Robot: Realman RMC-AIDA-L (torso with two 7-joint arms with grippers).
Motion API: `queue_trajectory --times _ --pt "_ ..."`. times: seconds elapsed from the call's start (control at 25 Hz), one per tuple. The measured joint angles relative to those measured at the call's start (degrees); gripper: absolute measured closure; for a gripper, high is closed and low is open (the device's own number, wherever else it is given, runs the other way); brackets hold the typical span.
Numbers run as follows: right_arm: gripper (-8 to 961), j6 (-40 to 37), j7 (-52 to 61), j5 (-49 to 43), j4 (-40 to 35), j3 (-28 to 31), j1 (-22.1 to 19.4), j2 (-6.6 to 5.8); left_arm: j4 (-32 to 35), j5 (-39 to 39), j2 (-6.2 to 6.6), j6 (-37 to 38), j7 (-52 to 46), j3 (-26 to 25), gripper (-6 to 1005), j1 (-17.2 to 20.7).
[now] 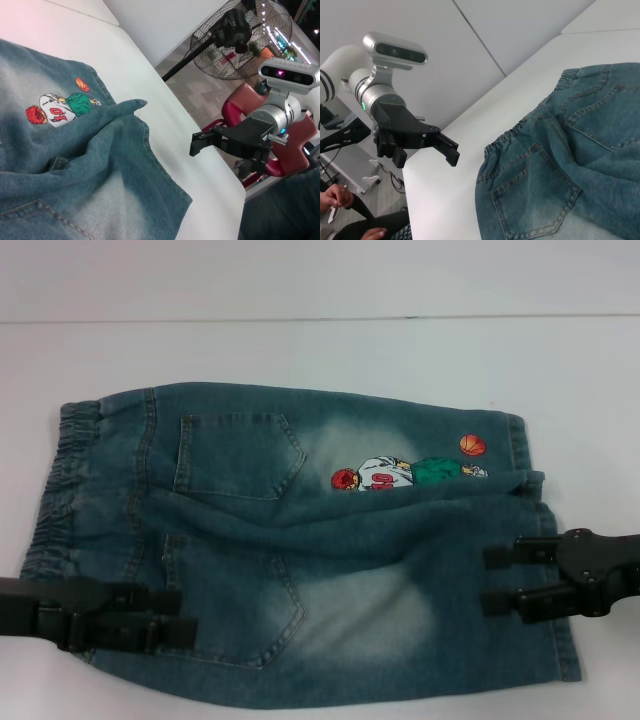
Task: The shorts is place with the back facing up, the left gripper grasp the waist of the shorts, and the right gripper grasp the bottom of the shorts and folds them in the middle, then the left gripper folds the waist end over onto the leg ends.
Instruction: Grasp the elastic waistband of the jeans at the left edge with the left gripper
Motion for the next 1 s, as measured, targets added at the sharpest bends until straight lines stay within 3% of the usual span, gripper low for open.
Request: queue_trajectory --times 0.4,0.64,0.84,1.0 --pt "14 0.10 -0.30 0.00 -0.01 0.04 0.03 -0.07 0.33 0.00 0.26 -0.50 -3.41 -0.56 74 -0.18" --pt "14 0.42 -0.66 0.01 0.00 0.08 0.14 -0.14 2.94 1.47 2.65 -2.84 -19.54 -4.68 80 -2.85" --pt "15 0.81 -2.05 0.01 -0.08 0.09 0.24 -0.31 5.13 11.43 5.17 -7.95 -30.54 -5.51 85 -5.53" --pt "15 0.90 -2.12 0.01 -0.34 0.09 0.38 -0.35 5.16 17.84 6.00 -8.69 -33.88 -6.10 89 -7.42"
